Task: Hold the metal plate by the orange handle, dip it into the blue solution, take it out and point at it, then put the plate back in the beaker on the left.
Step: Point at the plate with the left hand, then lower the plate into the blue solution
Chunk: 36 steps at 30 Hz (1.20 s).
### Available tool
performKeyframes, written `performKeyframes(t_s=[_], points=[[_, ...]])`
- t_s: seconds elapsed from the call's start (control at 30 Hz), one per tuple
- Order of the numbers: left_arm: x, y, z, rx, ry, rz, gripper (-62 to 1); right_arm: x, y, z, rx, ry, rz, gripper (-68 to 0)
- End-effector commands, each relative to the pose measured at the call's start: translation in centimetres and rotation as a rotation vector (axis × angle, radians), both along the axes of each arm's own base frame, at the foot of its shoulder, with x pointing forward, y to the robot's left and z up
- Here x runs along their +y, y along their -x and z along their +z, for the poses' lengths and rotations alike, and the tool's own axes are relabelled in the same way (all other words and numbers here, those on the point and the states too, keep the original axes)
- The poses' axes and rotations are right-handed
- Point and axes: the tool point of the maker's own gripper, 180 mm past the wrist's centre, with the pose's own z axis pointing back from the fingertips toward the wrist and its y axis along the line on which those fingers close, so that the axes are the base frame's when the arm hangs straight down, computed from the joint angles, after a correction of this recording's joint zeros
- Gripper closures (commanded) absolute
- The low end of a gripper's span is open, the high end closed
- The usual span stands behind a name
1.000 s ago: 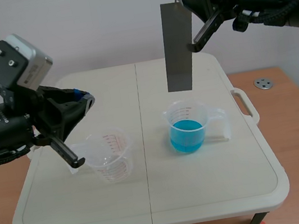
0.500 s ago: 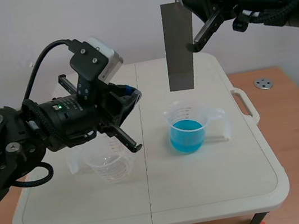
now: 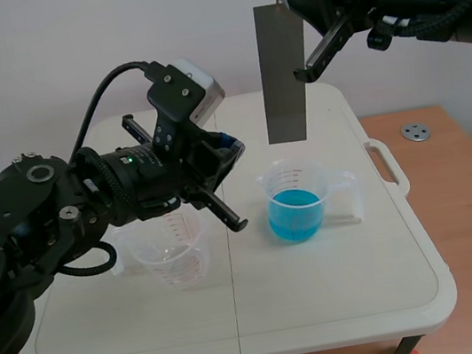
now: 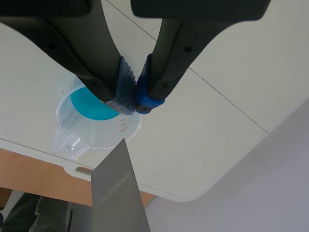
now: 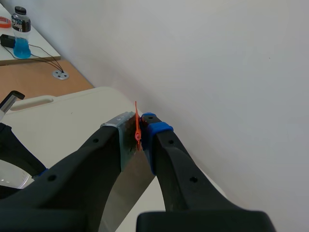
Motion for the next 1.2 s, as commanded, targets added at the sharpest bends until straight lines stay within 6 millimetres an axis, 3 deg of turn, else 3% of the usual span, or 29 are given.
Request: performKeyframes(t_s=[0.0,0.53,0.77,1.17], points=[[-0.4,-0.2,1.3,-0.033,0.026,-0.008,-1.5,0.3,0.3,1.5,-0.043,-0.018,0.019,-1.3],[0.0,-0.2,1.1,-0.030,0.015,-0.005,-1.5,0.3,0.2,1.5,-0.042,-0.018,0.019,-1.3],[3.0,0.6,-0.1,-0.027,-0.030,0.031,-1.5,0.2,0.2,1.4,-0.039,-0.015,0.017,-1.3],[9.0,5.0,1.8,-0.030,-0.028,0.076,-1.5,0.1,0.1,1.1,-0.027,-0.003,0.009,-1.3]])
